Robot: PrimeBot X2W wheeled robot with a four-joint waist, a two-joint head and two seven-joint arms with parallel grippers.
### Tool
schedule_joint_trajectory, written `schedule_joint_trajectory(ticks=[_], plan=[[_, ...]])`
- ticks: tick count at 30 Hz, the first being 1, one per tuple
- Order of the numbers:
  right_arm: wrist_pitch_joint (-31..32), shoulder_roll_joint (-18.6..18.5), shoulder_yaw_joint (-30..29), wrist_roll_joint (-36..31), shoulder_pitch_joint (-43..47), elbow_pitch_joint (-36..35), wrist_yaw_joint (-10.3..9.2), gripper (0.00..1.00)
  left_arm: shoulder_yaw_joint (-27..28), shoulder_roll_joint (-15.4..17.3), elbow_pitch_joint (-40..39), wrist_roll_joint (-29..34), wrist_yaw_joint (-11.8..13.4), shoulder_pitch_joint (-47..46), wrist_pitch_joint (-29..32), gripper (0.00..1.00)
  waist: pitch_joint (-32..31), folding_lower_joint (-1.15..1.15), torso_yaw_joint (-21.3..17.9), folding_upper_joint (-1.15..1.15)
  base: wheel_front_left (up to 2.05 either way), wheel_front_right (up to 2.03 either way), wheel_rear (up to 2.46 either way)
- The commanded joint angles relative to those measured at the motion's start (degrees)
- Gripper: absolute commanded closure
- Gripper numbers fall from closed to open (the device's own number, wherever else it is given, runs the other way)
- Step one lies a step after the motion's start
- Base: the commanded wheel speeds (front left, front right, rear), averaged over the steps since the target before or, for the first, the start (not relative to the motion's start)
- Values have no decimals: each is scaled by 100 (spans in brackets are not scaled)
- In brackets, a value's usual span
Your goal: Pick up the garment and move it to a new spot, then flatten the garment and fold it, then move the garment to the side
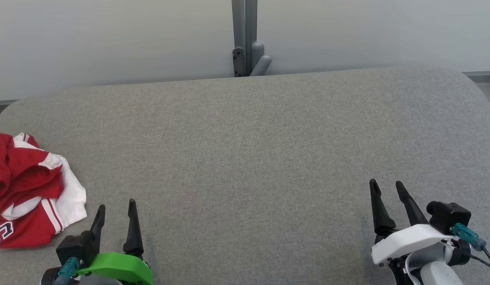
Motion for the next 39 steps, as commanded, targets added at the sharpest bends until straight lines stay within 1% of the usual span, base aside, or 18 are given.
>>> schedule_joint_trajectory(ticks=[1,14,28,36,39], plan=[[-65,-31,23,-136,18,-26,3,0,-10,41,-20,147,43,-8,-60,0,0,0,0,0,0,0,0],[-218,-48,76,-777,9,10,3,0,-89,45,2,776,97,-7,-205,0,8,0,-3,0,0,0,0],[-358,-41,71,-1353,50,65,3,0,-97,48,22,1277,176,60,-357,0,3,0,10,0,0,0,0],[-351,-35,73,-1319,72,67,3,0,-81,48,30,1246,158,115,-338,0,-17,0,56,0,0,0,0],[-350,-45,83,-1292,88,56,3,0,-84,48,57,1251,147,95,-338,0,-11,0,165,0,0,0,0]])
